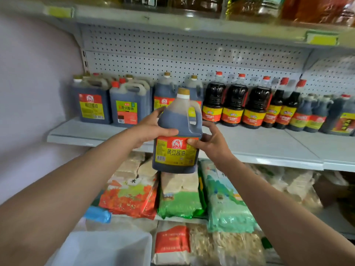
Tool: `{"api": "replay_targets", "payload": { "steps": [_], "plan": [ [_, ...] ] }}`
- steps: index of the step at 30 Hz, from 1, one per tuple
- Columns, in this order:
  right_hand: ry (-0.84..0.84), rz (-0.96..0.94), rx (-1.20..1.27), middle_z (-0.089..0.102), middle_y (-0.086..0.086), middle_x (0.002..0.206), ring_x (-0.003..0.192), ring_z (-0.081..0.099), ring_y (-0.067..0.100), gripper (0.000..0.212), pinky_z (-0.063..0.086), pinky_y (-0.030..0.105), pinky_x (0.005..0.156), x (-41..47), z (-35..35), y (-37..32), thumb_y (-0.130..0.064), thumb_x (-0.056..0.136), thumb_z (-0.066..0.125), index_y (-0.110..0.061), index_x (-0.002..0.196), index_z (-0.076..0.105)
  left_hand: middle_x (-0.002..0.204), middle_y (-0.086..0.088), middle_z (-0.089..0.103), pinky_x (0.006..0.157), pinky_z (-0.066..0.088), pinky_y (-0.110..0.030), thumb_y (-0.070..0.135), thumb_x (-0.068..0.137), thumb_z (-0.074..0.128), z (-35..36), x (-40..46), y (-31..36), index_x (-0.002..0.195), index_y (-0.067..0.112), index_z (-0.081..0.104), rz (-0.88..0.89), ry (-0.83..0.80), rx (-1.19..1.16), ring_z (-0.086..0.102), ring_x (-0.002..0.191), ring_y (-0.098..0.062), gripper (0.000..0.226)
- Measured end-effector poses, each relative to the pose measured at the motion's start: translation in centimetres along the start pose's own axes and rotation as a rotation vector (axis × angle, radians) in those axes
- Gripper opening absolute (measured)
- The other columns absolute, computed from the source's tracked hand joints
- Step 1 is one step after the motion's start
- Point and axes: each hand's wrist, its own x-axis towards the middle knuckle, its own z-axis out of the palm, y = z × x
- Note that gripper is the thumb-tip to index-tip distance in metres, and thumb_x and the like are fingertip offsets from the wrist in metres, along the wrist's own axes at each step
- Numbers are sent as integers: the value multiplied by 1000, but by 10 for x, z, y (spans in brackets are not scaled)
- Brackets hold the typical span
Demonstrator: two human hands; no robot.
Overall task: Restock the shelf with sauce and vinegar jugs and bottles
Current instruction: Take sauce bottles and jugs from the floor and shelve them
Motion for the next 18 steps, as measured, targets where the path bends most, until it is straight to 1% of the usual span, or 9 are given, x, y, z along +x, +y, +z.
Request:
{"api": "replay_targets", "payload": {
  "steps": [2,5,6,7,9,12,14,16,18],
  "plan": [
    [8,-15,-21,77,11,98,92,75,23,58,59,30,72,34,7,10,2,76,83,-28,117,55,134,15,52,96,53,-32,26,67,91,-15,34,-9,155,34,27,27,-14,8,61,113,-9,109],
    [2,-4,-77,77,8,98,91,74,20,58,58,30,72,76,17,30,4,75,82,-32,112,55,122,23,54,74,51,-12,26,68,91,-29,70,-26,153,35,28,28,-35,40,59,94,11,106],
    [5,8,-86,77,9,99,91,74,21,58,58,30,72,89,19,35,3,75,83,-32,112,55,123,22,53,74,51,-13,28,68,90,-33,81,-32,153,35,29,22,-27,48,59,96,8,104],
    [11,22,-79,78,9,98,91,74,21,58,58,30,72,100,21,40,-1,74,85,-32,113,55,128,19,53,80,52,-17,29,69,90,-37,92,-39,152,34,30,15,-15,43,60,103,1,103],
    [25,41,-61,78,9,96,89,75,20,59,58,29,71,123,25,43,-18,67,89,-31,113,56,134,12,55,91,54,-31,31,71,88,-45,113,-48,153,30,33,-9,15,16,61,111,-11,99],
    [15,60,-106,78,10,93,85,76,19,68,58,27,69,151,27,44,-35,58,89,-26,118,59,125,7,67,92,57,-41,38,70,87,-55,136,-56,147,30,43,-66,14,-21,68,105,-16,90],
    [3,63,-136,79,7,91,85,76,19,74,57,25,67,165,27,45,-38,59,89,-20,124,58,112,8,73,90,57,-43,46,63,89,-63,147,-58,136,35,51,-99,-6,-25,71,99,-17,83],
    [-5,56,-157,79,5,93,87,76,19,72,58,24,68,176,25,44,-40,59,89,-24,122,58,113,6,73,93,55,-46,53,54,90,-70,157,-60,133,38,52,-93,-28,-28,70,103,-21,89],
    [-15,39,-178,78,7,96,91,75,20,67,61,28,73,188,25,46,-37,57,90,-30,115,57,124,4,69,89,57,-34,42,59,93,-73,168,-61,143,34,45,-44,-28,-43,69,104,-14,98]
  ]
}}
